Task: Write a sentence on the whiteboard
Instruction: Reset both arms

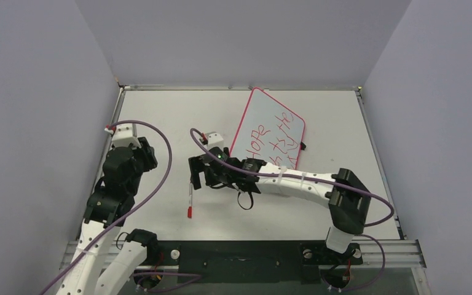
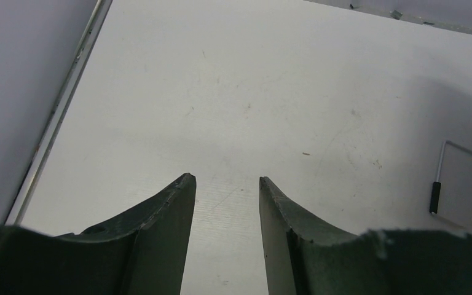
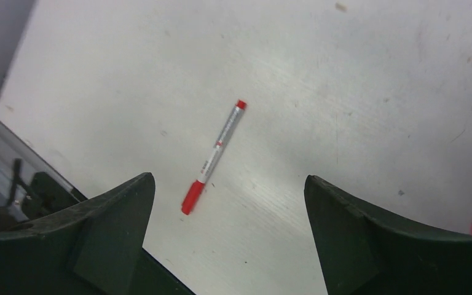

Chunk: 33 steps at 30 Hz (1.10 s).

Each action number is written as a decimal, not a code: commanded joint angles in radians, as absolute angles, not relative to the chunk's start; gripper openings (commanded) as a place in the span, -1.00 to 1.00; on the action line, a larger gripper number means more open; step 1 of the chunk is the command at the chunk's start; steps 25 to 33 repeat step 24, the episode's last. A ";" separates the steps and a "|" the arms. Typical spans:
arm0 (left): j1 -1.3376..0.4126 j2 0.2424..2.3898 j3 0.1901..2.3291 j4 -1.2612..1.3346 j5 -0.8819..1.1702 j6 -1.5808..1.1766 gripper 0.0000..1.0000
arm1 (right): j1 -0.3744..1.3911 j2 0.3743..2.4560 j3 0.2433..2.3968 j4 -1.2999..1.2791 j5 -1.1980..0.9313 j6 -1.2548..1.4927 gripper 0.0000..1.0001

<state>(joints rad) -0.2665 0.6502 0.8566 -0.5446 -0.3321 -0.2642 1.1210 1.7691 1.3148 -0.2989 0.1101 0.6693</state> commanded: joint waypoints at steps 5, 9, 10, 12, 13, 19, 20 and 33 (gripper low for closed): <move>-0.260 0.587 0.834 -0.488 -0.398 -0.249 -0.21 | 1.136 1.453 1.338 -0.090 0.265 0.537 0.90; -0.260 0.586 0.829 -0.486 -0.390 -0.246 -0.20 | 1.133 1.355 1.304 -0.017 0.344 0.481 0.98; -0.259 0.590 0.832 -0.487 -0.390 -0.246 -0.20 | 1.132 1.335 1.297 -0.014 0.378 0.480 0.99; -0.259 0.592 0.831 -0.486 -0.388 -0.247 -0.20 | 1.129 1.312 1.280 -0.010 0.406 0.468 0.99; -0.259 0.591 0.830 -0.485 -0.385 -0.247 -0.20 | 1.128 1.300 1.272 -0.010 0.414 0.459 1.00; -0.259 0.582 0.827 -0.481 -0.380 -0.244 -0.20 | 1.123 1.270 1.230 0.022 0.444 0.455 0.94; -0.260 0.582 0.827 -0.481 -0.381 -0.244 -0.20 | 1.122 1.267 1.222 0.032 0.448 0.454 0.95; -0.259 0.576 0.825 -0.482 -0.385 -0.241 -0.20 | 1.118 1.242 1.181 0.080 0.447 0.445 1.00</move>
